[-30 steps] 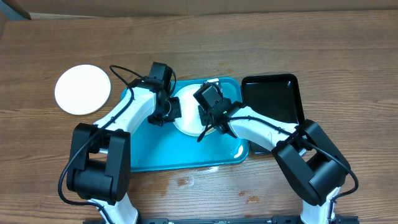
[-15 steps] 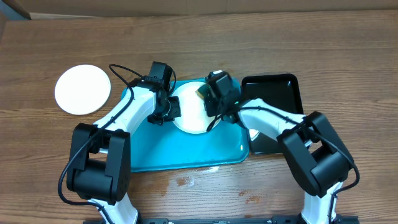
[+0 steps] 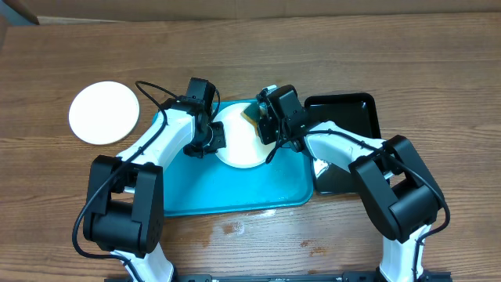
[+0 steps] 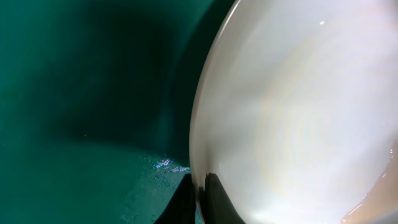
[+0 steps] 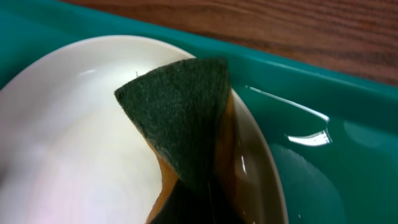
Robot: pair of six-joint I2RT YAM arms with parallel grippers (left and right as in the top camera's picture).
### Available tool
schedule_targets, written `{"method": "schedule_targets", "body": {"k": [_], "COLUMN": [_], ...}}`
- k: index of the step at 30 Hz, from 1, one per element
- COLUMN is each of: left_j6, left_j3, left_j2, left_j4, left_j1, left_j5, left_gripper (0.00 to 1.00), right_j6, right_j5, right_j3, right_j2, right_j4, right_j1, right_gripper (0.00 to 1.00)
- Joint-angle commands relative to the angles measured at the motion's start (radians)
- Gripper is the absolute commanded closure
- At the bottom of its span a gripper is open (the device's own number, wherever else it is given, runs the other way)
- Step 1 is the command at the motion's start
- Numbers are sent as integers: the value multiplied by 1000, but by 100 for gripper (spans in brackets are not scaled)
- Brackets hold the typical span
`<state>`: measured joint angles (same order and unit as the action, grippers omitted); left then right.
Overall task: Clean dirty plates on tray and stack at the side
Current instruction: 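Scrub the white plate with the sponge while left gripper holds rim, then return the sponge into the black tray with the right gripper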
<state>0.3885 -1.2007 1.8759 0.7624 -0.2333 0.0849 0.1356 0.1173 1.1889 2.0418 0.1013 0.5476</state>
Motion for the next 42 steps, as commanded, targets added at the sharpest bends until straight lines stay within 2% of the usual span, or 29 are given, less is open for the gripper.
{"method": "schedule_targets", "body": {"k": [1,9,18,27,31,35,42], "left_j6": [-53,-52,-52,-48,-48,-49,-49], "left_j3": [-5,-5,-5,-5,-5,-8,-14], "left_j2": [17,17,17,17,17,16,16], "left_j4": [22,27,27,27,26,24,23], "left_j1": [-3,-3,-3,-3,-3,-3,-3], "left_j5": [-14,-14,-14,-14,-15,-32,-51], "left_gripper": [96,96,96,96,96,96,96], "right_j6": [-14,-14,-36,-31,51,131,130], "right_j5": [-11,4,42,142,147,148,108], "right_j3": [-11,5,5,5,6,24,42], "right_j2": [40,23,-150,-225,-238,-298,-422], "right_j4": [-42,-77,-3,160,202,288,589], "right_j1": [-7,-8,-9,-9,-27,-94,-276], "right_gripper": [96,96,96,96,96,96,96]}}
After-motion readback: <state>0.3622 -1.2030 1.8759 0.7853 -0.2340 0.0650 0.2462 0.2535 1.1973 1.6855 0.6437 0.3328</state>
